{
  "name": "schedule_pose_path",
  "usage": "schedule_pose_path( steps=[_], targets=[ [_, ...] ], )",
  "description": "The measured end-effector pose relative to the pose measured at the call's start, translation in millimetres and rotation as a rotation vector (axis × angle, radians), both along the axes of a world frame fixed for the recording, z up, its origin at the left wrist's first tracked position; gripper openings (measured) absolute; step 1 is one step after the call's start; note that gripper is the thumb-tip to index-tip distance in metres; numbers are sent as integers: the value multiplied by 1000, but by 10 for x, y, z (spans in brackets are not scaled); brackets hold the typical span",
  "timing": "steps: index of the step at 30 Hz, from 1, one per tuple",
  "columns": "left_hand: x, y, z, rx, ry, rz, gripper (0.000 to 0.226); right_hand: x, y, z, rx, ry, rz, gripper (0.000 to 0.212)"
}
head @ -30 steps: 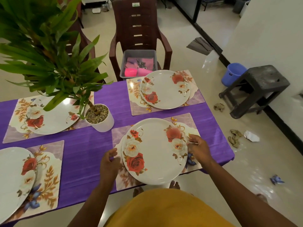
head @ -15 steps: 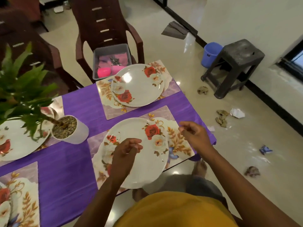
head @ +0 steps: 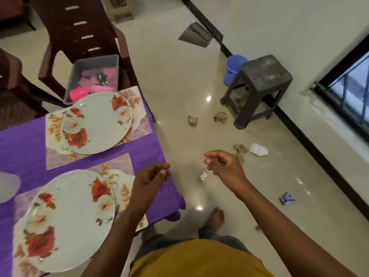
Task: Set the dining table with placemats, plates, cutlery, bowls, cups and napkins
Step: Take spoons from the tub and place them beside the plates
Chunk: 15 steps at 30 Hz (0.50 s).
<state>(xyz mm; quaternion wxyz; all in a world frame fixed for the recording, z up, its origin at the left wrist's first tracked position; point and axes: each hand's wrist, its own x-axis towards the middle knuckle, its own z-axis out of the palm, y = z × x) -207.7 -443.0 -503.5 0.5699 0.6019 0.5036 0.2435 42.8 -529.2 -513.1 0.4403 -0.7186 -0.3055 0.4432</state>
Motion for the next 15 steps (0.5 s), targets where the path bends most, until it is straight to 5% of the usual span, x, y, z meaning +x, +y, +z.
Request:
schedule_pose_path(
  steps=[15],
  targets=[
    [1563, 646, -213, -46, -61, 35, 24, 1409, 772, 281, -19, -30, 45, 22]
  ],
)
